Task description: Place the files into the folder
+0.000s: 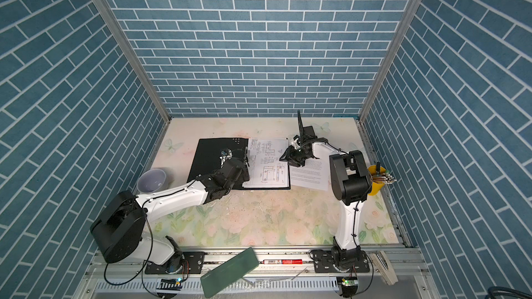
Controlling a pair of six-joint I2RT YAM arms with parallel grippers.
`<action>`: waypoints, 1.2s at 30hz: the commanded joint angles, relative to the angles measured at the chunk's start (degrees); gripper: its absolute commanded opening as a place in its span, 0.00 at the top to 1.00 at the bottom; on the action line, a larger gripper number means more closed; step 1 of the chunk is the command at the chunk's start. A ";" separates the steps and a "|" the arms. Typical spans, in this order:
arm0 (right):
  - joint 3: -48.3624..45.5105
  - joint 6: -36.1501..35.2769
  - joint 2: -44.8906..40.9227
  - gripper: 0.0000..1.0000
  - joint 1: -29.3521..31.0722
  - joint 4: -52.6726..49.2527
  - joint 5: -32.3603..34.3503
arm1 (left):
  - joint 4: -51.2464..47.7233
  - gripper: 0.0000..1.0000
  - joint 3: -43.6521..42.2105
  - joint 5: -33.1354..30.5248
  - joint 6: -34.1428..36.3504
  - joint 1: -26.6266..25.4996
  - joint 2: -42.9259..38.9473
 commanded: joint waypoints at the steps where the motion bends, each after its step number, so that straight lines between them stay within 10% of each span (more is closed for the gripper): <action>1: 1.11 -1.56 -1.07 0.52 -0.33 -2.26 1.24 | -0.03 0.00 -0.36 -0.21 -0.65 0.39 0.64; 36: 5.40 -1.11 2.51 0.45 -0.96 -3.57 1.76 | -2.12 0.00 0.98 3.80 -3.80 0.40 3.06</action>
